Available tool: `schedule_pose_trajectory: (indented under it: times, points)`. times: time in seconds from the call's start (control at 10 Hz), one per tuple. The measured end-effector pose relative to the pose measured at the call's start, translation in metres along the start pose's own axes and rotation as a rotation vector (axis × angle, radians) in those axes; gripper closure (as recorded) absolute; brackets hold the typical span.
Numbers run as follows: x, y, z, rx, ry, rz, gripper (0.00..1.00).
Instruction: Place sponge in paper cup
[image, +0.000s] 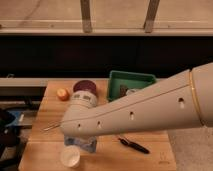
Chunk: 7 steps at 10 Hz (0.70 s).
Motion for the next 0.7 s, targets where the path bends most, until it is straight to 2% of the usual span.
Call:
schedule_pose_trajectory:
  times: [0.4, 0.7]
  points:
    - [-0.011, 0.000, -0.003, -0.010, -0.001, -0.024, 1.00]
    - [-0.027, 0.003, -0.010, -0.001, 0.023, -0.064, 1.00]
